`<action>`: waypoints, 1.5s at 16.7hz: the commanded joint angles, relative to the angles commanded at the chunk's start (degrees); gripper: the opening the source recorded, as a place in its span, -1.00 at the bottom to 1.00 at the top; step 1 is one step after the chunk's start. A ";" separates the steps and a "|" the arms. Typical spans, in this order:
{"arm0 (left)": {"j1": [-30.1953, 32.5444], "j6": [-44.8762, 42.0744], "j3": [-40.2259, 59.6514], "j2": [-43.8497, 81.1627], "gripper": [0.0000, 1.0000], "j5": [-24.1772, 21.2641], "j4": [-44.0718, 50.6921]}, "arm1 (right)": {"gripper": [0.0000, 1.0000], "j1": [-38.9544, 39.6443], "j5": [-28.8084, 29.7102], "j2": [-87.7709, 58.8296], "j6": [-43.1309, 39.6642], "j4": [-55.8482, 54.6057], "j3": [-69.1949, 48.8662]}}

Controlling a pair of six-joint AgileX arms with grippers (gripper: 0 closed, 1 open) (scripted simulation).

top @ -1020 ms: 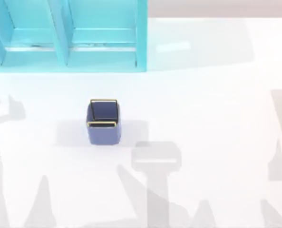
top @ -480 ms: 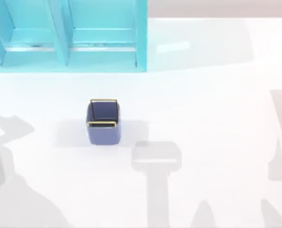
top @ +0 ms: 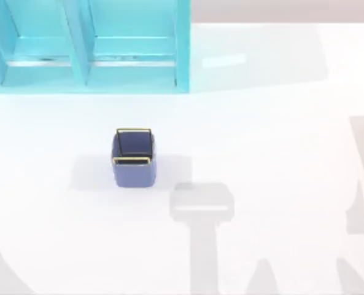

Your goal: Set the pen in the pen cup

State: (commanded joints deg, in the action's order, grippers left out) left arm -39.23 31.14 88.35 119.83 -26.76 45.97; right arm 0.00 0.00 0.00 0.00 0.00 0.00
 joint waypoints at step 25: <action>5.91 6.21 -2.05 11.92 0.10 1.28 -16.69 | 1.00 0.00 0.00 0.00 0.00 0.00 0.00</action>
State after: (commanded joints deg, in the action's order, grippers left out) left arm -33.32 37.34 86.30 131.76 -25.48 29.28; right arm 0.00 0.00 0.00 0.00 0.00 0.00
